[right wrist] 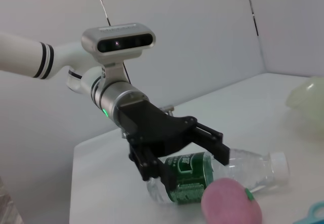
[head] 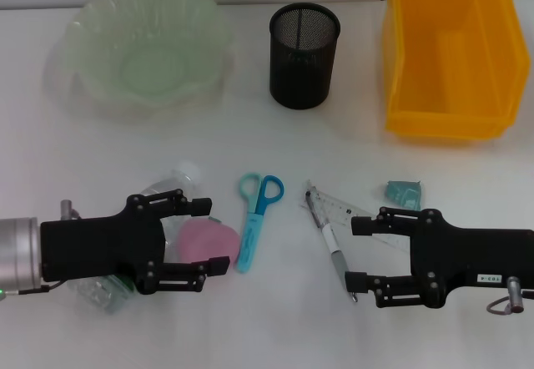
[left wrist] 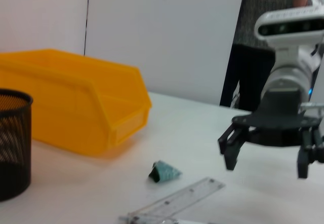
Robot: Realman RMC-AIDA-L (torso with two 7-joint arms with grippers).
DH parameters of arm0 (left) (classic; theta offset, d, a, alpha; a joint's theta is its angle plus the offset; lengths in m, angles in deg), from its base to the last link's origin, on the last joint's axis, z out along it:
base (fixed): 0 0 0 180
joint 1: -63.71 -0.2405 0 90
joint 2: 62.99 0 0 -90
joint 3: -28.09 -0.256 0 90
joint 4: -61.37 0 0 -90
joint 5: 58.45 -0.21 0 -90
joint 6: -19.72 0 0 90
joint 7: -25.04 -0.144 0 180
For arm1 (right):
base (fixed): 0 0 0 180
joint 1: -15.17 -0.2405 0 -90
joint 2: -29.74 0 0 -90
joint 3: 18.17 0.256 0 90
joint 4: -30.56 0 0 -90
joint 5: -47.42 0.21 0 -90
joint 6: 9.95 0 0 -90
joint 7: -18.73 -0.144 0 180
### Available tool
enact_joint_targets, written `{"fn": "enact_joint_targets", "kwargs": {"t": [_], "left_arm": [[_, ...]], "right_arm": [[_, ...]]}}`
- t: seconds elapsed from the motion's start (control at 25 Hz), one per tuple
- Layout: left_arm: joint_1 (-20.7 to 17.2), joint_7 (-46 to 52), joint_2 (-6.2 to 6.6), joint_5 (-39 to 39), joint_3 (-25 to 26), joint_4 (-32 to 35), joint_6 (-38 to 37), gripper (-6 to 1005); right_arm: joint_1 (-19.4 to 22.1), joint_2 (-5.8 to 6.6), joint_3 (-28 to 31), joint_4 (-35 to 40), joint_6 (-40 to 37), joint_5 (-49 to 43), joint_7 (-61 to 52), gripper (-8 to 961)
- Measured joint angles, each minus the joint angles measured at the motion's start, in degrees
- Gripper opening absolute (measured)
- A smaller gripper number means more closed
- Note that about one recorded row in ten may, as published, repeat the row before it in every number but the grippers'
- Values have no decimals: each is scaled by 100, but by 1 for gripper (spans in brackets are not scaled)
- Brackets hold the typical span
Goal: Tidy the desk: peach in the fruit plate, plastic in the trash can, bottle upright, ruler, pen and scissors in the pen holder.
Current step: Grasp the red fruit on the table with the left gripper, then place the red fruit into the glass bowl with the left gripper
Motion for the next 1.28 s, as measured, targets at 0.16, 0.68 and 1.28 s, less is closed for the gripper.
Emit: {"fn": "enact_joint_targets", "kwargs": {"t": [0.16,0.68,1.28], "left_arm": [[72,-34,-20,24,-211,25,355,844],[163,20,-24,4,-909,46,1270,832],[136,58,-6,-4,-1480,341,1319,574]], "right_arm": [[27,2,35,0,-11,1,0,801],[50,-3,88,0,-35,-26,9,801],[36,-10,89,0,-35,-27,8,800]]}}
